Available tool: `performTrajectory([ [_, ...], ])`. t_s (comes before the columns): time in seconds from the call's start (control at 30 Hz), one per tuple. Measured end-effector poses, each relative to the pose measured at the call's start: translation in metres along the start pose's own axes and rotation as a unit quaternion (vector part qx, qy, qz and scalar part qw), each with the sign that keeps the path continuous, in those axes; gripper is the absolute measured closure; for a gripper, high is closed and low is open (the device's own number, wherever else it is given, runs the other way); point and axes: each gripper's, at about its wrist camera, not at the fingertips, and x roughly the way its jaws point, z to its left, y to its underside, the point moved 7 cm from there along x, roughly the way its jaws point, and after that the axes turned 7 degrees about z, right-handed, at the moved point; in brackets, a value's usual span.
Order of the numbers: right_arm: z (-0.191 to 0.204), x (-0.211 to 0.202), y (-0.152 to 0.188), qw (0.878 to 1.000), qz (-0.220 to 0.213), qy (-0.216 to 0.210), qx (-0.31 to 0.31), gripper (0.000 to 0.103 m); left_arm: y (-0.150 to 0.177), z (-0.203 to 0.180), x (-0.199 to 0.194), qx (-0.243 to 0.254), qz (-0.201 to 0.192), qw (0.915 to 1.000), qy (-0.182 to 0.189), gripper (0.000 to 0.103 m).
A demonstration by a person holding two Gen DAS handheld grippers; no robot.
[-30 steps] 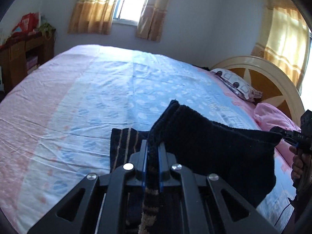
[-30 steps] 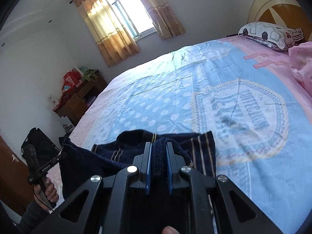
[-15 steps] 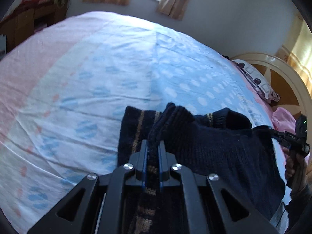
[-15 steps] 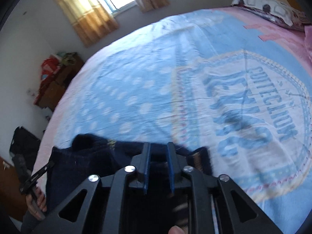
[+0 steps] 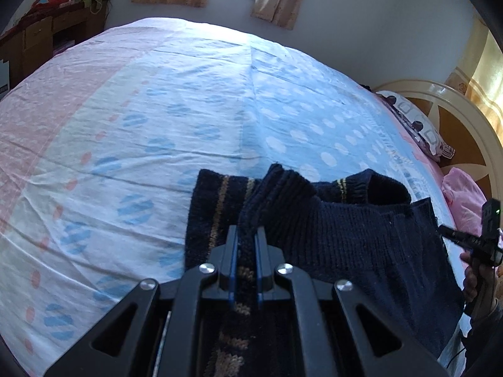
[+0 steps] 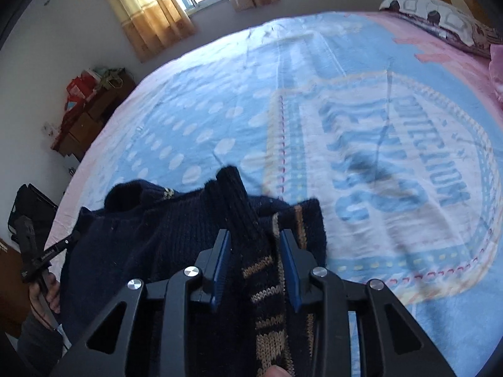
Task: Fold small clothes
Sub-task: 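Lay the hem down near the collar and open both grippers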
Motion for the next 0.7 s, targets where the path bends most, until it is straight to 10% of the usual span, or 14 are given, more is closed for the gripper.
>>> performTrajectory([
  [0.1,0.001,0.015,0.009,0.999,0.029,0.019,-0.014,0.071,-0.001,-0.001,-0.001,0.005,-0.003,1.0,0.0,0.093],
  [0.17,0.003,0.015,0.013,0.999,0.03,0.016,-0.019,0.096,-0.002,-0.001,-0.001,0.007,-0.005,1.0,0.001,0.093],
  [0.5,-0.022,-0.001,0.03,0.999,0.013,0.025,0.022,0.098,-0.003,-0.001,0.0,0.005,0.009,0.9999,-0.004,0.086],
  [0.63,-0.013,-0.03,0.045,0.999,-0.001,-0.023,0.036,0.077,0.004,-0.006,-0.041,0.034,-0.021,0.9992,-0.008,0.081],
  [0.7,-0.005,-0.051,0.06,0.999,-0.013,-0.035,0.027,0.061,0.018,-0.004,-0.062,0.041,-0.027,0.9987,-0.009,0.056],
])
